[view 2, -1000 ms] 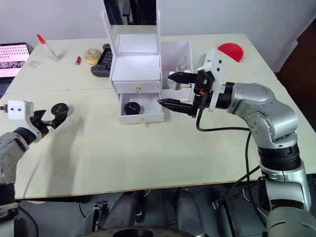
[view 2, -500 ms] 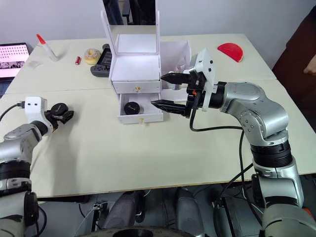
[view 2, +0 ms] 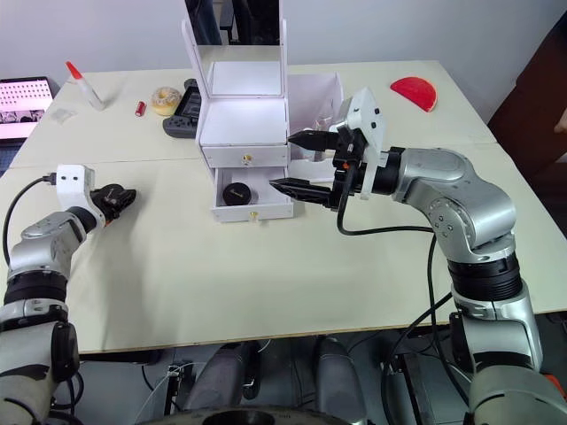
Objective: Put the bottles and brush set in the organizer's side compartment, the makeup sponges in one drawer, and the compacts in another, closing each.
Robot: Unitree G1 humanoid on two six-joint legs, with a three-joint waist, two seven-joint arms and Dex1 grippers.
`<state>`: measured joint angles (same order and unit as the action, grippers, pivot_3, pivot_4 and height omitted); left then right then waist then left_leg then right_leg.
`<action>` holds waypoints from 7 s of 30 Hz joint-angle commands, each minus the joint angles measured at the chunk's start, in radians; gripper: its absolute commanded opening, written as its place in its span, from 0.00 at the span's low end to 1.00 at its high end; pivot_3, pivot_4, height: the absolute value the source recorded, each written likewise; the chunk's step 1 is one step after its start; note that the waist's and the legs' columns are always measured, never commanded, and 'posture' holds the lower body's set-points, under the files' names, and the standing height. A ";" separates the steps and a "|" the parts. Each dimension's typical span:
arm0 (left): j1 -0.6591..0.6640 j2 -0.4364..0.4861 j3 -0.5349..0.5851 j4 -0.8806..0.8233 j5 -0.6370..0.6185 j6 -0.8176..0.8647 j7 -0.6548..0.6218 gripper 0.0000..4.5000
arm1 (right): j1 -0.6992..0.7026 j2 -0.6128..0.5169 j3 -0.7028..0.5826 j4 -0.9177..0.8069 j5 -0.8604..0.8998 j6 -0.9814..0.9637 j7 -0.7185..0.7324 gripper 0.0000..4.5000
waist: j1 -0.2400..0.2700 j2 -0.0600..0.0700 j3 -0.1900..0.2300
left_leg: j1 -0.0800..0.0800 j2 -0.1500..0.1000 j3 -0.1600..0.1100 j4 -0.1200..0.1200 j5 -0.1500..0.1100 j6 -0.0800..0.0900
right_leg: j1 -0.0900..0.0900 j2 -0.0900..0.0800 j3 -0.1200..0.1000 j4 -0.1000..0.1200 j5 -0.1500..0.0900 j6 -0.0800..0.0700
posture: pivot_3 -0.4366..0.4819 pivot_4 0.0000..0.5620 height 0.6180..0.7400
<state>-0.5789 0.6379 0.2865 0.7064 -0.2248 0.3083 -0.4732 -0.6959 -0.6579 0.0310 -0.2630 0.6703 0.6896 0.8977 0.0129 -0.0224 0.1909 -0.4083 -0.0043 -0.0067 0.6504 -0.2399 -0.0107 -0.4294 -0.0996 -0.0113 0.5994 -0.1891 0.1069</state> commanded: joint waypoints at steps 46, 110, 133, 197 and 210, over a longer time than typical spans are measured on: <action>-0.276 -0.255 -0.501 -0.379 0.029 0.116 -0.506 0.60 | 0.455 -0.169 -0.390 -0.292 0.104 0.067 -0.228 1.00 | 0.000 -0.001 0.001 | -0.001 0.001 0.001 0.002 -0.001 0.002 | 0.001 0.003 0.003 -0.003 -0.001 -0.003 | 0.48 0.27 0.97; 0.335 0.194 -0.117 -0.920 -0.305 0.295 -0.593 0.00 | 0.625 -0.291 -0.548 0.028 -0.038 -0.147 0.091 0.01 | 0.000 0.001 0.000 | 0.000 0.003 0.003 0.001 -0.001 0.001 | 0.000 0.002 0.004 -0.003 -0.001 -0.004 | 0.48 0.27 0.97; -0.011 -0.157 -0.399 -0.553 0.021 0.120 -0.297 0.00 | 0.307 -0.214 -0.292 -0.058 -0.014 -0.019 0.003 0.01 | 0.001 0.000 0.001 | 0.000 0.001 0.001 0.003 -0.001 0.002 | 0.001 0.003 0.004 -0.002 0.001 -0.001 | 0.48 0.27 0.97; 0.685 0.326 0.436 -0.771 -0.265 0.160 -0.625 0.00 | 0.887 -0.308 -0.829 0.387 -0.167 -0.416 0.261 0.01 | -0.010 0.002 0.001 | 0.000 0.006 0.005 0.004 -0.005 0.000 | 0.000 -0.001 0.004 -0.006 -0.001 0.001 | 0.48 0.27 0.97; 0.669 0.327 0.410 -0.787 -0.277 0.167 -0.601 0.00 | 0.834 -0.307 -0.761 0.392 -0.161 -0.428 0.253 0.01 | -0.008 0.002 0.001 | 0.000 0.006 0.009 0.002 -0.004 0.001 | -0.001 -0.001 0.005 -0.006 -0.001 0.000 | 0.48 0.27 0.97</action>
<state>0.1026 0.9399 0.6833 -0.0613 -0.4901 0.4862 -1.0776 0.1462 -0.9488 -0.7118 0.1564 0.4948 0.2683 1.1512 0.0052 -0.0200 0.1916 -0.4083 0.0014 0.0023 0.6528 -0.2443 -0.0100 -0.4308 -0.1006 -0.0064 0.5933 -0.1903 0.1073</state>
